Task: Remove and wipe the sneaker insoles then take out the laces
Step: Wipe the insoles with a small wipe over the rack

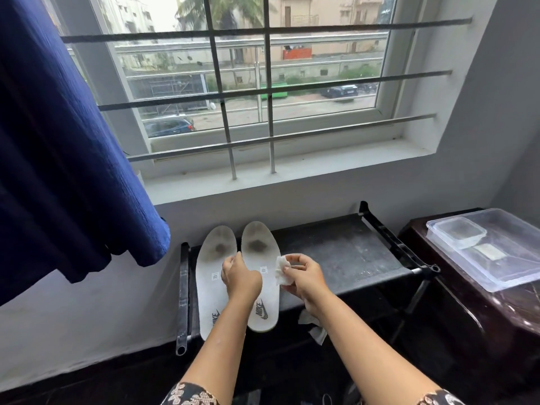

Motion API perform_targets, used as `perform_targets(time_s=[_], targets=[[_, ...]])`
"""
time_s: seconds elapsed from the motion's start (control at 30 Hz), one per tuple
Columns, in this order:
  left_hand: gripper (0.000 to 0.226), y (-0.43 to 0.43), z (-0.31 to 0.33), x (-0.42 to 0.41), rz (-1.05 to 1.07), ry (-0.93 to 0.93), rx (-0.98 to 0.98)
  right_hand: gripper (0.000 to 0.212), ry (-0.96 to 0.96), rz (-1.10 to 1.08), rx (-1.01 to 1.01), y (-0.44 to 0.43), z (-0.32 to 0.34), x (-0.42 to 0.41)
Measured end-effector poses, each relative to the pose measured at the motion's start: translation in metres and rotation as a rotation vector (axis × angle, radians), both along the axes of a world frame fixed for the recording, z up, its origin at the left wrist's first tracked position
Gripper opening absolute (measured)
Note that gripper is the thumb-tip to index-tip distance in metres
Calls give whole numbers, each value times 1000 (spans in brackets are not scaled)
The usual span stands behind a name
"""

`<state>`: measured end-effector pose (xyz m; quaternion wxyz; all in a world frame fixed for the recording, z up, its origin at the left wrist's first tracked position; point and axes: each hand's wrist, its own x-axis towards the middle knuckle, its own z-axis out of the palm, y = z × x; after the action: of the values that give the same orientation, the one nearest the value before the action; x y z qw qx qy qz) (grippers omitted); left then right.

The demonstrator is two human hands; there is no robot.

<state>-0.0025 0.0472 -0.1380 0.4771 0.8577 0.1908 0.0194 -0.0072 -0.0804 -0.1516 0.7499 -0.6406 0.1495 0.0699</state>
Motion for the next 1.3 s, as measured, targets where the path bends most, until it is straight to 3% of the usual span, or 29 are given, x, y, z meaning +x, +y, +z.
perform_targets(time_s=[0.43,0.57,0.7,0.83,1.0,1.17,1.3], targets=[[68,-11,15,-26,-63,19,87,22,-10,-68,261,-19,44,-30],[67,-17,22,-36,-89,-4,78,10,-11,-102,362,-24,53,-40],[63,-22,27,-45,-98,-21,90,5,-46,-130,347,-27,55,-49],[63,-32,32,-55,-109,-30,115,23,-52,-154,335,-34,56,-58],[63,-49,36,-67,-140,-35,149,30,-71,-193,336,-51,54,-68],[65,-86,32,-66,-240,-39,148,19,-90,-365,270,-97,52,-69],[63,-131,28,-58,-348,-49,168,22,-137,-527,243,-160,50,-61]])
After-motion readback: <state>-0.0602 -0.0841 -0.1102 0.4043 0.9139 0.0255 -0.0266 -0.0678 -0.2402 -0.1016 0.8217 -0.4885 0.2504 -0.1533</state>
